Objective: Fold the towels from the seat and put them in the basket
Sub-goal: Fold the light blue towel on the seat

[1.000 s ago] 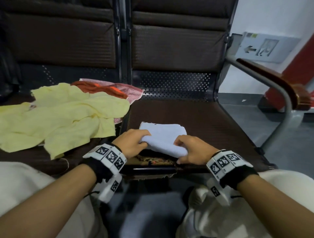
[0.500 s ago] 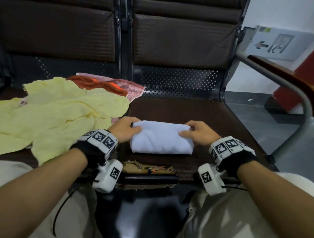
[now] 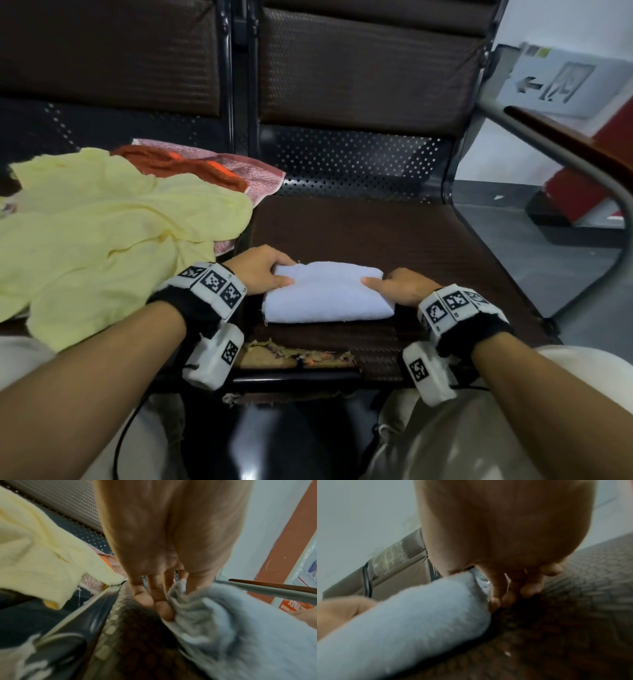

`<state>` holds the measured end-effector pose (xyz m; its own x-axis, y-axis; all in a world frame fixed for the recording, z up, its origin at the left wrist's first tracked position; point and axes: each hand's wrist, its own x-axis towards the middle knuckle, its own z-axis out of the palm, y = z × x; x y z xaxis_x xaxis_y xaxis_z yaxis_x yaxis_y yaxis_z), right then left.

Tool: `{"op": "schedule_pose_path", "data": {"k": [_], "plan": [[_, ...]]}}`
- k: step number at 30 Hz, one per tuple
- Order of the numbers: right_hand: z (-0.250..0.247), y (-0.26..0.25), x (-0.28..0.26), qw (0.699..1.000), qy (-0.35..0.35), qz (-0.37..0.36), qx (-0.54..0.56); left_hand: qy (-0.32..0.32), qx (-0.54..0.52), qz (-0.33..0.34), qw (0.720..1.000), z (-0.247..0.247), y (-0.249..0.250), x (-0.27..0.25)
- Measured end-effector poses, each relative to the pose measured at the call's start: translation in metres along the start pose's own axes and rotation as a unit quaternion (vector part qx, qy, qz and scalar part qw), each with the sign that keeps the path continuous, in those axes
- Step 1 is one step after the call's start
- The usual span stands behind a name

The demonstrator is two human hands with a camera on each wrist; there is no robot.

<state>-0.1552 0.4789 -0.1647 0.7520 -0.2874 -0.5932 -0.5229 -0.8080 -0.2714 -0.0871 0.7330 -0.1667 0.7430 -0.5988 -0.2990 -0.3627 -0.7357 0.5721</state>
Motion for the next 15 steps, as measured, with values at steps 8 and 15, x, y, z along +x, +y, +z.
{"op": "schedule_pose_path", "data": {"k": [8,15], "plan": [[-0.002,-0.021,-0.063,0.94,0.106,-0.238,0.22,-0.024,0.089,0.072,0.993,-0.018,0.036,-0.038],[-0.032,-0.021,-0.157,0.869,0.167,-0.376,0.276,-0.044,-0.105,0.138,0.984,-0.028,0.104,-0.07]]}}
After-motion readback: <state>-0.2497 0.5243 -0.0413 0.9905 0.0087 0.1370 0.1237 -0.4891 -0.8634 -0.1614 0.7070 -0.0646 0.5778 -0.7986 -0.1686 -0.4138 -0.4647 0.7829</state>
